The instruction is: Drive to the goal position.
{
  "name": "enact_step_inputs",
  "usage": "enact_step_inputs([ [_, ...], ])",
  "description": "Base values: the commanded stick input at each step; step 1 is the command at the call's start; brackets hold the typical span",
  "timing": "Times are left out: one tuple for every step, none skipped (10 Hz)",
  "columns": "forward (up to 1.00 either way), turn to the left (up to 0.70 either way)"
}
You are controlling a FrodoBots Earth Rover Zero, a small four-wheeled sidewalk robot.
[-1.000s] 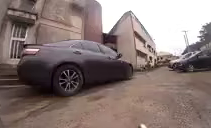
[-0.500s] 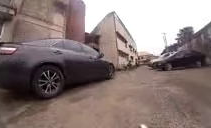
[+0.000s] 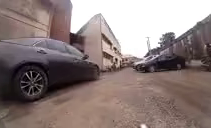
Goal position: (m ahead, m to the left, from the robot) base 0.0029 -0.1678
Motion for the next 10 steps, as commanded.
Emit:
enact_step_inputs([
  [0.00,0.00],
  [0.00,0.00],
  [0.00,0.00],
  [0.00,0.00],
  [0.00,0.00],
  [0.00,0.04],
  [0.00,0.18],
  [0.00,0.65],
  [0.00,0.58],
  [0.00,0.34],
])
